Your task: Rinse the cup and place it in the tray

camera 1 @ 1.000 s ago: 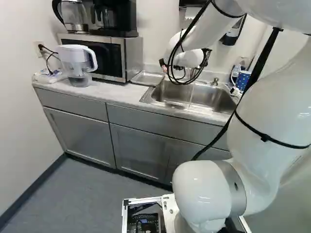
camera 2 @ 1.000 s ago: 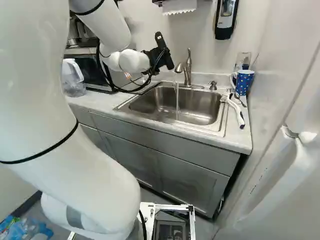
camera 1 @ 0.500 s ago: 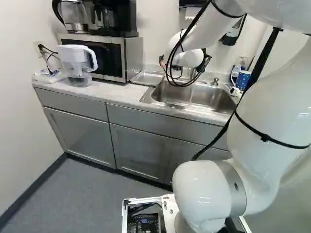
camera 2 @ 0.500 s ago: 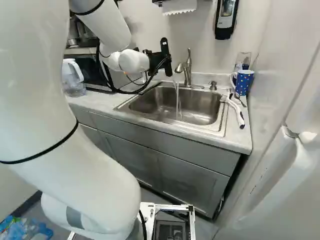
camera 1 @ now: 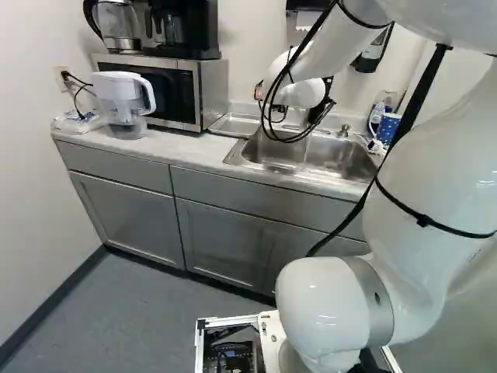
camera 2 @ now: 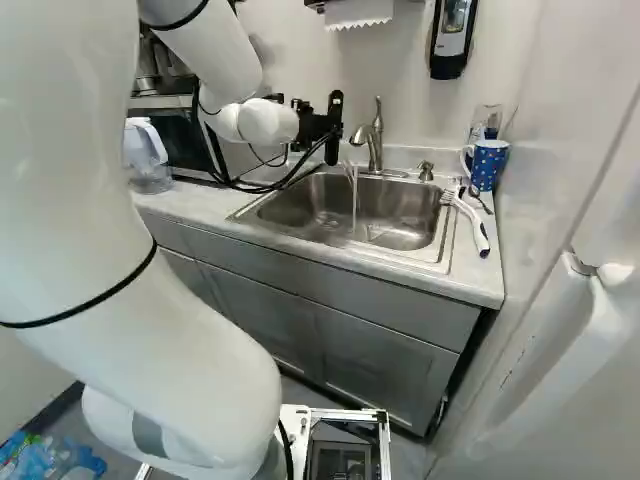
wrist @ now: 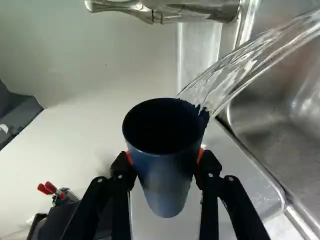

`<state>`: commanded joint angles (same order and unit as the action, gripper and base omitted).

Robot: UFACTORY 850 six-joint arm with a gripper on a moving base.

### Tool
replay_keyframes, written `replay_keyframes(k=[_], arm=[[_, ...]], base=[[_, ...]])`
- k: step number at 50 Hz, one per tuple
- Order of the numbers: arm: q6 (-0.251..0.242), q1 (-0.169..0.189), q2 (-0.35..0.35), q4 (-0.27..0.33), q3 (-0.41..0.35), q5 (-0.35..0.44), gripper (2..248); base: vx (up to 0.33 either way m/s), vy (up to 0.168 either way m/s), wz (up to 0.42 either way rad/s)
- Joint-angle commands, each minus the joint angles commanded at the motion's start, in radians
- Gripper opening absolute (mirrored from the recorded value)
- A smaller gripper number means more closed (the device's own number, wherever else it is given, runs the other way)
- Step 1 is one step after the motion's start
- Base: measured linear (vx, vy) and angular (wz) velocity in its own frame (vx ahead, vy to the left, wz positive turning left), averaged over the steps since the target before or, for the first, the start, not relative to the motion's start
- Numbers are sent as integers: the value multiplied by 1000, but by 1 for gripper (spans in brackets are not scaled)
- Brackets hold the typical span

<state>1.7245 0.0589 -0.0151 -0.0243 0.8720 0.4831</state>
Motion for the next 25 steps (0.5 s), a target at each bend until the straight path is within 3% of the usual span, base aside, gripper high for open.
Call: replay_keyframes(k=[5,25], arm=[[53,0,0,0,0,0,125],[53,0,0,0,0,0,125]], base=[[0,0,0],[0,0,0]])
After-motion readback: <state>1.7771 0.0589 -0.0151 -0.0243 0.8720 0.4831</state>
